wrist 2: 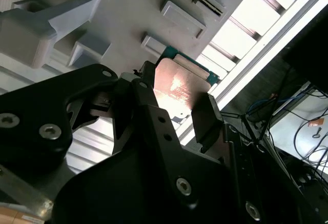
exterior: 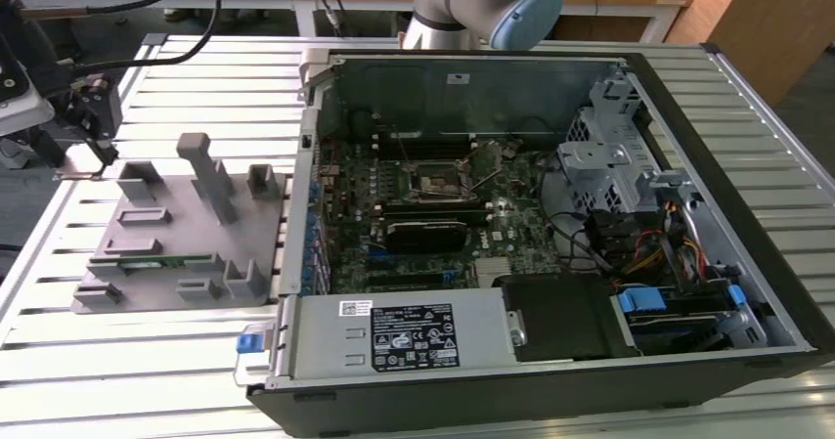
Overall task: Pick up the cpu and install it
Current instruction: 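Pick up the cpu and move it towards the insertion slot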
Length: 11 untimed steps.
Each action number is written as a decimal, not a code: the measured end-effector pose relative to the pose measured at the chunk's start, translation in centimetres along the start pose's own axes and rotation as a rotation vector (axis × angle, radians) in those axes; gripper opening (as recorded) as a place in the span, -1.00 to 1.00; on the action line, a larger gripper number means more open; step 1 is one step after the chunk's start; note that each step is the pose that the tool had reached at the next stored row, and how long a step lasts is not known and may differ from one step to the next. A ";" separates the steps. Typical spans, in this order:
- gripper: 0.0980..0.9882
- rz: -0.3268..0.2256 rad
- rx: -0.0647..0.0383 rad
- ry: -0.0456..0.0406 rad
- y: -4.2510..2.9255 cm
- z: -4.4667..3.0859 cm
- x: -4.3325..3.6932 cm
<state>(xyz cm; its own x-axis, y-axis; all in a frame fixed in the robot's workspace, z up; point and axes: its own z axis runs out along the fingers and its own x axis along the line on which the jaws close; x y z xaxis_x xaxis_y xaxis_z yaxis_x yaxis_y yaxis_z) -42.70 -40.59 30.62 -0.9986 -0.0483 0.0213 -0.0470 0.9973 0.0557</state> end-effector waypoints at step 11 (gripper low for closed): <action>-0.03 0.000 0.000 0.0000 0.19 -1.57 0.03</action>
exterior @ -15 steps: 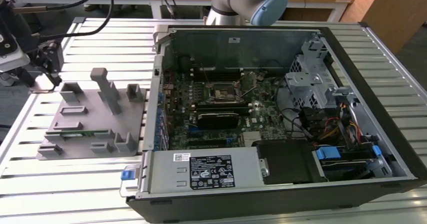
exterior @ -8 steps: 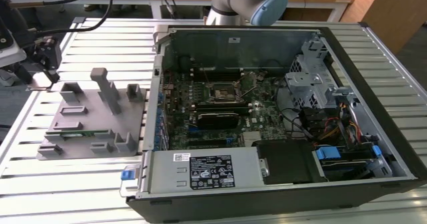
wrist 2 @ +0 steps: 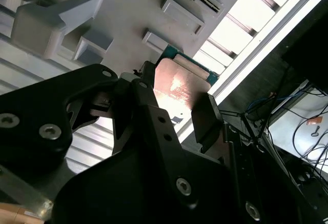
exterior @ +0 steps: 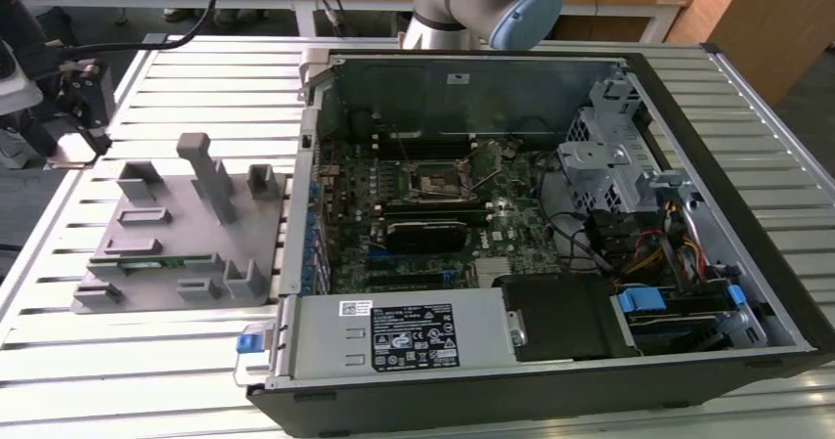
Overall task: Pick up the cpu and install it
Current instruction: 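Pick up the cpu and move it towards the insertion slot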
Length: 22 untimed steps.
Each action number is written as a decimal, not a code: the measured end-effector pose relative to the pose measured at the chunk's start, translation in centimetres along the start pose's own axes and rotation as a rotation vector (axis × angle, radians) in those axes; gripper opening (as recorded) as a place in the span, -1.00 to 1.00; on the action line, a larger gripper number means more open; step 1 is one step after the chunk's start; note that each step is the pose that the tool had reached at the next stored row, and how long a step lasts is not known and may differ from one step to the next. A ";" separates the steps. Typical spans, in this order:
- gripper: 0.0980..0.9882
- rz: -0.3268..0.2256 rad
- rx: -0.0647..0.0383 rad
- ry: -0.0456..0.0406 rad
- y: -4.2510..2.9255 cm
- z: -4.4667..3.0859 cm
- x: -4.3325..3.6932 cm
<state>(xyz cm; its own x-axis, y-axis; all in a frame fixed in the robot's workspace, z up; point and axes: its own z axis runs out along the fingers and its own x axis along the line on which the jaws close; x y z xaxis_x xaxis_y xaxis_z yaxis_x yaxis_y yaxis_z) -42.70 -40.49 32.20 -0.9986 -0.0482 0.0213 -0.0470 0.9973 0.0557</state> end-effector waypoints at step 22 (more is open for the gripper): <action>-0.03 0.000 0.001 0.0000 0.63 -3.12 0.05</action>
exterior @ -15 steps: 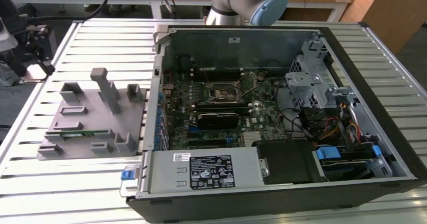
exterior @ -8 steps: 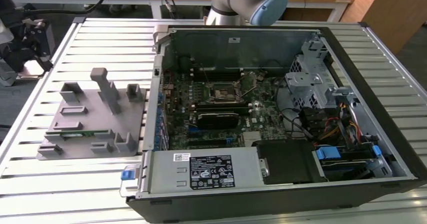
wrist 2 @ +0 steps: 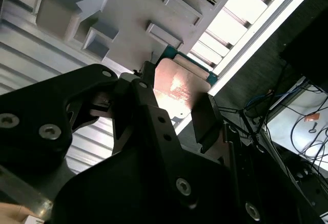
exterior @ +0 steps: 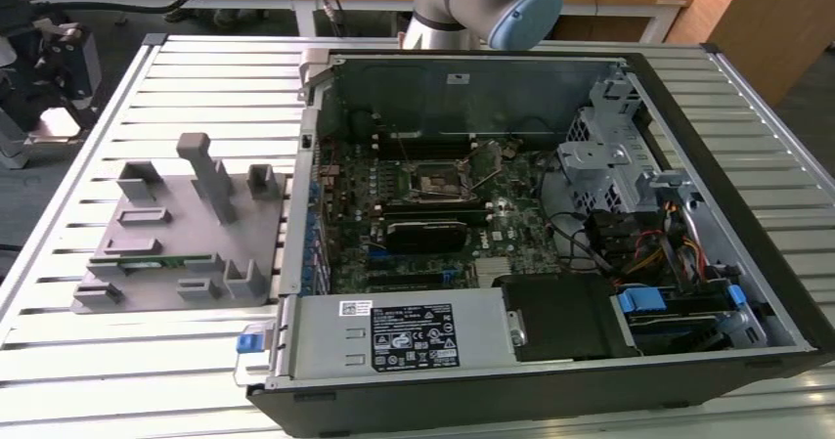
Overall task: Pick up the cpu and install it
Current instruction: 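Pick up the cpu and move it towards the insertion slot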
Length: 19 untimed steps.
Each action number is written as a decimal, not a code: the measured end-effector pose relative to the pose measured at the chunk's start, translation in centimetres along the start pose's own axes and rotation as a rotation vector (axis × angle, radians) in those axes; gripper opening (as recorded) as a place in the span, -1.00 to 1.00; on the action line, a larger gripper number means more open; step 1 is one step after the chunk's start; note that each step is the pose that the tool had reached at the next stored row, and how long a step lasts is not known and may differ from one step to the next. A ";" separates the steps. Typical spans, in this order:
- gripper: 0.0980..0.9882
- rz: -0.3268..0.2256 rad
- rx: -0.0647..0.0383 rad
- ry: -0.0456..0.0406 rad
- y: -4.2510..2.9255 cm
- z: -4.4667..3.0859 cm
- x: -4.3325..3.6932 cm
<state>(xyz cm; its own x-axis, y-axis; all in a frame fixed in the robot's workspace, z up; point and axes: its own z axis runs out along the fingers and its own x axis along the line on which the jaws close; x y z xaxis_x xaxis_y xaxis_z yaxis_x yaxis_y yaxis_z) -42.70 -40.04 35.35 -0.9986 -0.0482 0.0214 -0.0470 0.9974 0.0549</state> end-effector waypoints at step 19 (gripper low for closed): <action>-0.03 0.000 0.001 0.0009 0.29 -1.38 -1.81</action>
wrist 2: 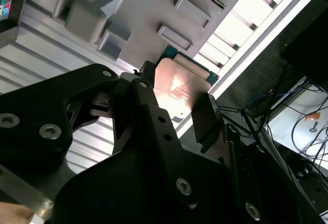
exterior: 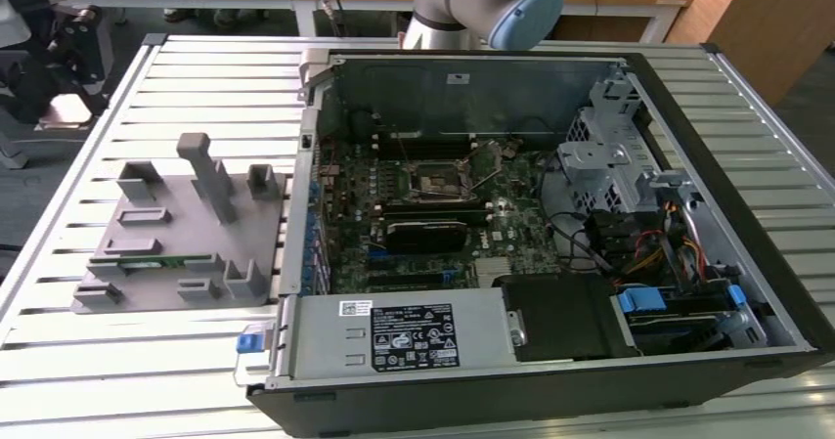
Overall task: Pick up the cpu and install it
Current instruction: 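Pick up the cpu and move it towards the insertion slot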
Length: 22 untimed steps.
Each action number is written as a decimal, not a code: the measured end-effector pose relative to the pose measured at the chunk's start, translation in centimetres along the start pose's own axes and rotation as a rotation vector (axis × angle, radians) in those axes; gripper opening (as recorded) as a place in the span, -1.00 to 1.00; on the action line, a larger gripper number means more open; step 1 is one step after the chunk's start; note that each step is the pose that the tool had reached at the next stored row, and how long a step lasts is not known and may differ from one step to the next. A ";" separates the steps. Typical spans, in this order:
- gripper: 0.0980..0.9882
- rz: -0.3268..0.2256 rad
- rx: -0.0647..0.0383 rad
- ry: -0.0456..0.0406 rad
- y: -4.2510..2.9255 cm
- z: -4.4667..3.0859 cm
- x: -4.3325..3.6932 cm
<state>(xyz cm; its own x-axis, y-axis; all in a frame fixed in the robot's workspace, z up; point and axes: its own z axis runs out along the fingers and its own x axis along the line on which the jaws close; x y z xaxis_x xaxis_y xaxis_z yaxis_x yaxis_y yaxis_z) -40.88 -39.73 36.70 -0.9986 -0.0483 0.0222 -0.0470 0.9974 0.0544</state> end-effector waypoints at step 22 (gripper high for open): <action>-0.03 0.000 0.000 0.0022 -0.04 -0.88 -3.06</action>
<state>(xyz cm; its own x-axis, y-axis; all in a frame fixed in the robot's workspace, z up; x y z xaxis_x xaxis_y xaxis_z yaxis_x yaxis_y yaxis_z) -37.80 -39.67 37.51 -0.9985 -0.0482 0.0244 -0.0469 0.9974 0.0546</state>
